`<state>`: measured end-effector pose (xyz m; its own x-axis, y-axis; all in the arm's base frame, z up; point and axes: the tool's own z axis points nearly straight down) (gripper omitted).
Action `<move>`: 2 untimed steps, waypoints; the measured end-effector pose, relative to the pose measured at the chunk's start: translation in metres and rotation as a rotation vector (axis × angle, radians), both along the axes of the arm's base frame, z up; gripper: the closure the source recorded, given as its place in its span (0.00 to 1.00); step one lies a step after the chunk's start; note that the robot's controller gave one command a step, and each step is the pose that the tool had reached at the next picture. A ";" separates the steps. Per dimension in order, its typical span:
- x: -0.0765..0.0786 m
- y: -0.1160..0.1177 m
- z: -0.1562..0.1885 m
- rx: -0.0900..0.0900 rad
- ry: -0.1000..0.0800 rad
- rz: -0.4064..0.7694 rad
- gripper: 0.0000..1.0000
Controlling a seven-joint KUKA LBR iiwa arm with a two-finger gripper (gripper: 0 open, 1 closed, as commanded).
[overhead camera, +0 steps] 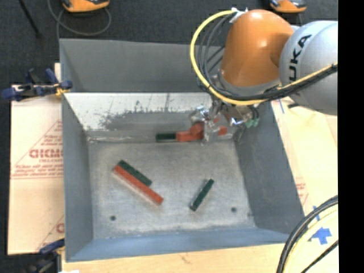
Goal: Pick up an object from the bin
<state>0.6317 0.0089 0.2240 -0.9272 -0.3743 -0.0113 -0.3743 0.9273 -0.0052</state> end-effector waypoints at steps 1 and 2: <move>-0.001 0.001 -0.005 0.002 0.008 -0.002 1.00; -0.001 0.001 -0.005 0.002 0.009 -0.003 1.00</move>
Offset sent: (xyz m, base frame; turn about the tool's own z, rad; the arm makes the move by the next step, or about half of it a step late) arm 0.0000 0.0000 0.0000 0.0000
